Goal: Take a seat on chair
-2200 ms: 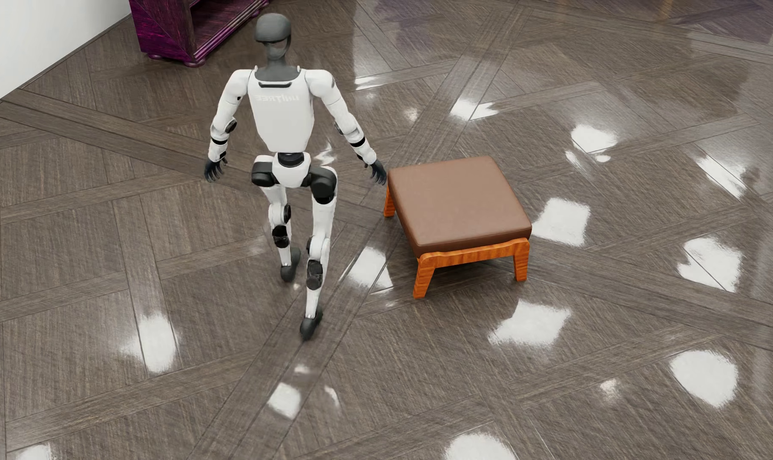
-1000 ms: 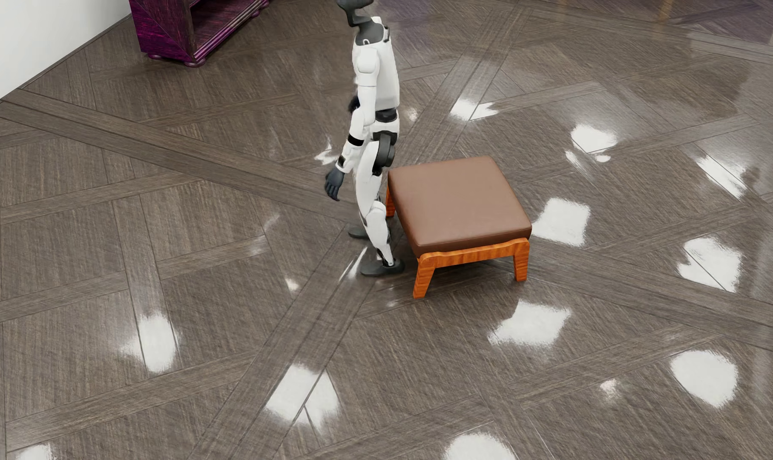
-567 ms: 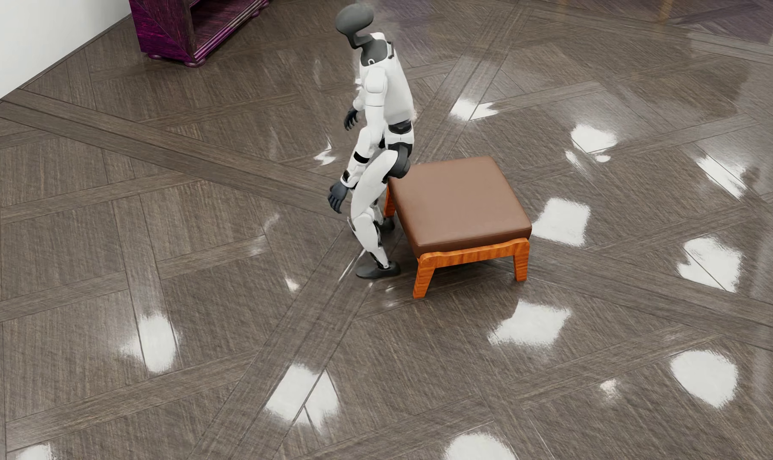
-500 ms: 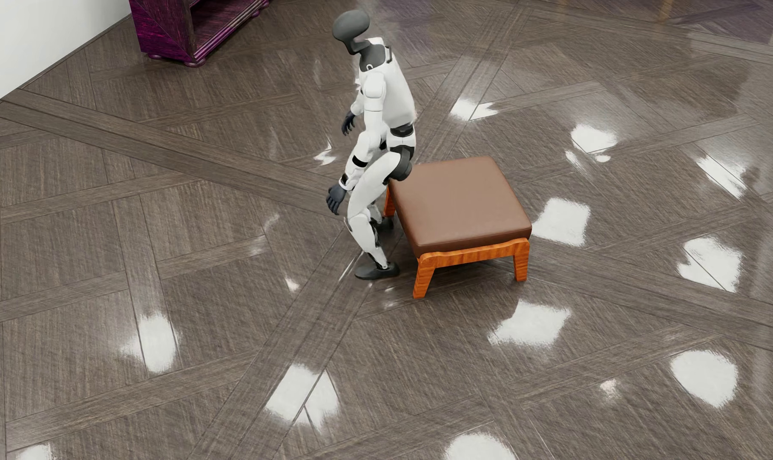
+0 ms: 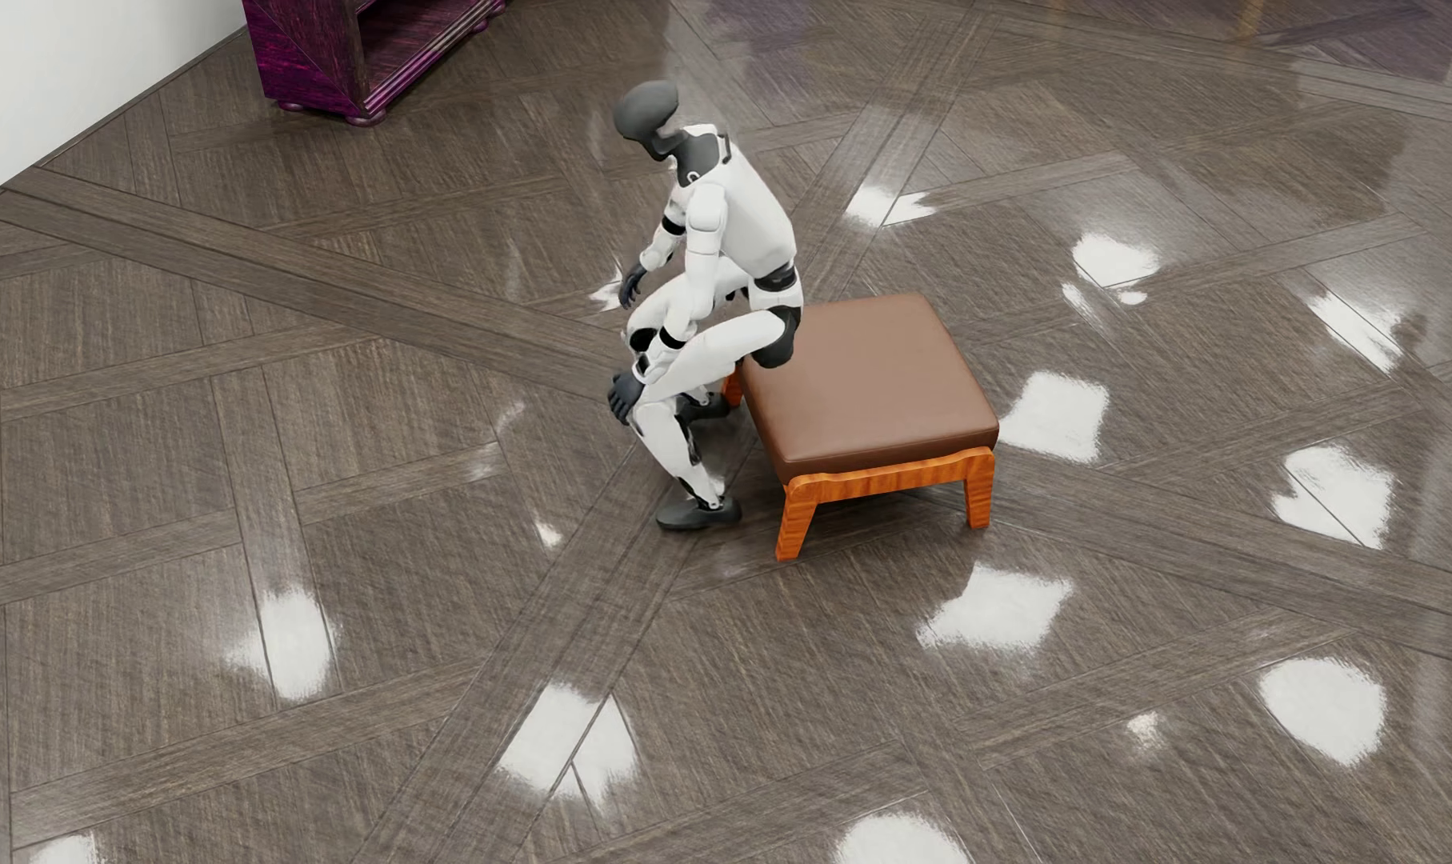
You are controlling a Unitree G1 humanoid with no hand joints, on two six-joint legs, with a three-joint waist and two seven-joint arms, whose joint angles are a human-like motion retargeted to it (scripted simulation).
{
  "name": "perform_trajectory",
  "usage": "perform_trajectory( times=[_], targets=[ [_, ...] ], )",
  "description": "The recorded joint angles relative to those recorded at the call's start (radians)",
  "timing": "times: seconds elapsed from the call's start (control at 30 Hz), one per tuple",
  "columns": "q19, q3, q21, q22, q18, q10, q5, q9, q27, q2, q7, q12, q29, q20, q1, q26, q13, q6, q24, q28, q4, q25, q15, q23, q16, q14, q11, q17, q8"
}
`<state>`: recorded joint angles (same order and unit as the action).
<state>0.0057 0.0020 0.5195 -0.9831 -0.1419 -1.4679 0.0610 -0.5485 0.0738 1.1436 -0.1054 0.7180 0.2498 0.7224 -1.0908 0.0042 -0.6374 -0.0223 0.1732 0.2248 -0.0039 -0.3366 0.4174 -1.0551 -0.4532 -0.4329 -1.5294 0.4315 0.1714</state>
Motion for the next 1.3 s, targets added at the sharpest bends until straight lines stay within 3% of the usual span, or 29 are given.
perform_trajectory(
  times=[0.27,0.47,0.57,0.7,0.8,0.97,1.1,1.3],
  targets=[
    [-0.019,0.0,0.051,0.015,-0.019,-0.168,-0.022,-0.082,0.013,0.165,-0.021,0.127,0.009,0.059,-0.16,0.003,-0.154,-0.013,0.003,0.011,-0.009,0.021,-0.01,-0.018,0.012,-0.007,-0.173,-0.01,0.046],
    [-0.028,-0.003,0.035,0.041,-0.039,-0.238,-0.024,-0.086,0.019,0.15,-0.024,0.053,-0.012,0.035,-0.154,0.009,-0.107,-0.019,0.013,0.013,0.01,0.004,-0.05,-0.01,0.033,0.062,-0.245,-0.039,0.041],
    [-0.029,0.001,0.019,0.03,-0.025,-0.261,-0.026,-0.07,0.017,0.13,-0.025,-0.005,-0.052,0.03,-0.139,0.024,-0.062,-0.019,0.034,-0.023,0.009,0.009,-0.054,0.013,0.033,0.082,-0.264,-0.048,0.038],
    [-0.029,0.001,0.013,-0.005,-0.012,-0.303,-0.033,-0.039,0.026,0.105,-0.028,-0.064,-0.136,0.02,-0.121,0.048,-0.004,-0.014,0.033,-0.067,0.018,-0.025,-0.049,0.068,0.043,0.081,-0.293,-0.046,0.033],
    [-0.026,-0.005,-0.001,-0.031,-0.001,-0.329,-0.034,-0.02,0.038,0.09,-0.032,-0.094,-0.164,0.02,-0.108,0.058,0.02,-0.01,0.016,-0.068,0.02,-0.02,-0.051,0.057,0.058,0.083,-0.311,-0.068,0.031],
    [-0.022,-0.008,-0.016,-0.088,0.023,-0.363,-0.032,-0.008,0.035,0.061,-0.029,-0.12,-0.113,-0.001,-0.077,0.053,0.037,-0.004,-0.042,-0.016,0.022,0.018,-0.055,-0.016,0.075,0.084,-0.339,-0.083,0.024],
    [-0.026,-0.01,-0.038,-0.152,0.019,-0.381,-0.04,-0.005,0.034,0.049,-0.03,-0.115,-0.073,-0.017,-0.066,0.059,0.037,-0.008,-0.102,-0.011,0.024,0.082,-0.061,-0.088,0.071,0.09,-0.353,-0.08,0.022],
    [-0.033,-0.009,-0.031,-0.21,0.034,-0.386,-0.039,0.008,0.079,0.033,-0.03,-0.148,-0.128,-0.041,-0.045,0.077,0.056,-0.009,-0.131,-0.039,0.015,0.102,-0.065,-0.198,0.081,0.098,-0.363,-0.092,0.02]
  ],
)
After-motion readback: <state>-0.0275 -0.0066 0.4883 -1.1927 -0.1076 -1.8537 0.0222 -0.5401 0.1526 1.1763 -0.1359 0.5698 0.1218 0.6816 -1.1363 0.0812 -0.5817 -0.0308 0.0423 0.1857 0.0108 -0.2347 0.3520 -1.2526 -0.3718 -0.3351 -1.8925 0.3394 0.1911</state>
